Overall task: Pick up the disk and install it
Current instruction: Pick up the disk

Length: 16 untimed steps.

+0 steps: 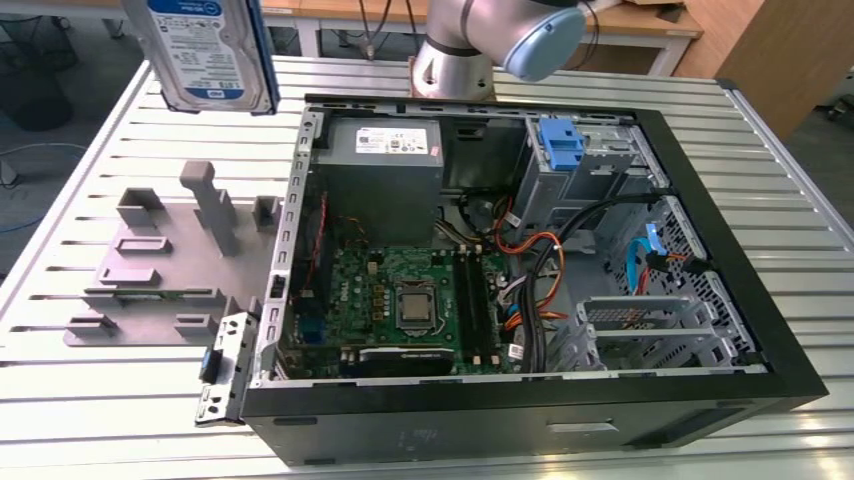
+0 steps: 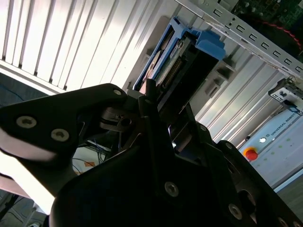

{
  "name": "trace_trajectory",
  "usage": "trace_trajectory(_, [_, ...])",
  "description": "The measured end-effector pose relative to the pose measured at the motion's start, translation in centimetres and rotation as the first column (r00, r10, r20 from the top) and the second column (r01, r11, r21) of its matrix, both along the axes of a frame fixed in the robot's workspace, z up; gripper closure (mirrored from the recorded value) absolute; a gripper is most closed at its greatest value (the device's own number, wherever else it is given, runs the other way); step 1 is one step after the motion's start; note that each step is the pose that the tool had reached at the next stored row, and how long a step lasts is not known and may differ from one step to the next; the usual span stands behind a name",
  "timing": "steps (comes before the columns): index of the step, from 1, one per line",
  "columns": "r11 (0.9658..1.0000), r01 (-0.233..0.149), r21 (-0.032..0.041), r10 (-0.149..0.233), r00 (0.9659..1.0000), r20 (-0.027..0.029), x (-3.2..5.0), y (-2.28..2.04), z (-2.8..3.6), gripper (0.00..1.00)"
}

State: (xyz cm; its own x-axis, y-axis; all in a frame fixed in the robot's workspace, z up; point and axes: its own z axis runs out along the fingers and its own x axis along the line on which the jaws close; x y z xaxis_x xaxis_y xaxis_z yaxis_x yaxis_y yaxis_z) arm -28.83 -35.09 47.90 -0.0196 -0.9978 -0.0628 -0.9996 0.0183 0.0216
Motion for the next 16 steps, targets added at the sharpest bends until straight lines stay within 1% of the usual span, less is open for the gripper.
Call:
trace_trajectory(5, [1.0, 0.0, 0.0001, 0.0, 1.0, 0.0001, 1.93, 0.01, -0.06, 0.65])
trace_trajectory(16, [1.0, 0.0, 0.0001, 0.0, 1.0, 0.0, 6.93, 0.02, -0.18, 0.65])
